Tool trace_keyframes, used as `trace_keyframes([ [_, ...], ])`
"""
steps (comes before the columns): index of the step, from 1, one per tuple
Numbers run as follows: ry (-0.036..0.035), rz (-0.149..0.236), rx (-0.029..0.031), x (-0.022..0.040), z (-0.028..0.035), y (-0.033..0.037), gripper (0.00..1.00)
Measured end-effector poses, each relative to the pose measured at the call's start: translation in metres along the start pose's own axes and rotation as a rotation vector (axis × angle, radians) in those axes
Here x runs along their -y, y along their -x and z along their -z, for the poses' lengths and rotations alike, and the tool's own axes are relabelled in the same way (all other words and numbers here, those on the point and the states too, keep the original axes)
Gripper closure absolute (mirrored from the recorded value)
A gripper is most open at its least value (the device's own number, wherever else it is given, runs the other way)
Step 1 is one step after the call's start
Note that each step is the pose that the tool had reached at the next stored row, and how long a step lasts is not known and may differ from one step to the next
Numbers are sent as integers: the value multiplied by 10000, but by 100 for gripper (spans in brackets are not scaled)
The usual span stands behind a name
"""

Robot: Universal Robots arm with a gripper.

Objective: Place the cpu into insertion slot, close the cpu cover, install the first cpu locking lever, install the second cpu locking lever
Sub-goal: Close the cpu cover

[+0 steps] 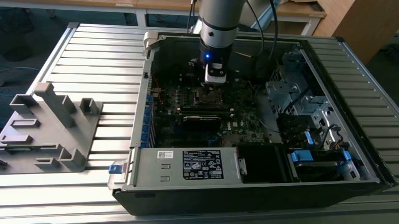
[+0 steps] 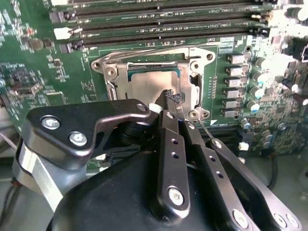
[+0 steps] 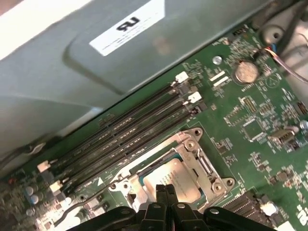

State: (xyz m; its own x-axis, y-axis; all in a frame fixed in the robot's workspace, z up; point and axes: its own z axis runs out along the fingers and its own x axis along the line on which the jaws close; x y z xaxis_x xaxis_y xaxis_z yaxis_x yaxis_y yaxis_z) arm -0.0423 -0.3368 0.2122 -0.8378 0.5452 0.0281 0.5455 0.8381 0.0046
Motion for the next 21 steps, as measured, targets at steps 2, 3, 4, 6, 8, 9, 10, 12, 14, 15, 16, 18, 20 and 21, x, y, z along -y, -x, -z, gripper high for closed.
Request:
trace_keyframes([
  [2, 2, 299, -7, 0, -2, 0, 89],
  [3, 6, 439, -11, 0, -3, 0, 89],
  [4, 12, 578, -16, 0, -4, 0, 89],
  [6, 20, 858, -26, 0, -6, 0, 89],
  [8, 20, 1138, -33, 0, -8, 0, 89],
  [9, 18, 1285, -36, 0, -9, 0, 89],
  [10, 18, 1435, -38, 0, -11, 0, 89],
  [12, 10, 1769, -41, 0, -17, 1, 89],
  [14, -3, 2141, -43, 0, -22, 1, 89],
  [15, -8, 2319, -45, 0, -24, 1, 89],
  [16, -14, 2500, -47, 0, -27, 1, 89],
  [18, -25, 2845, -49, 0, -31, 1, 89],
  [20, -35, 3195, -52, 0, -35, 1, 89],
  [21, -40, 3361, -53, 0, -37, 1, 89],
])
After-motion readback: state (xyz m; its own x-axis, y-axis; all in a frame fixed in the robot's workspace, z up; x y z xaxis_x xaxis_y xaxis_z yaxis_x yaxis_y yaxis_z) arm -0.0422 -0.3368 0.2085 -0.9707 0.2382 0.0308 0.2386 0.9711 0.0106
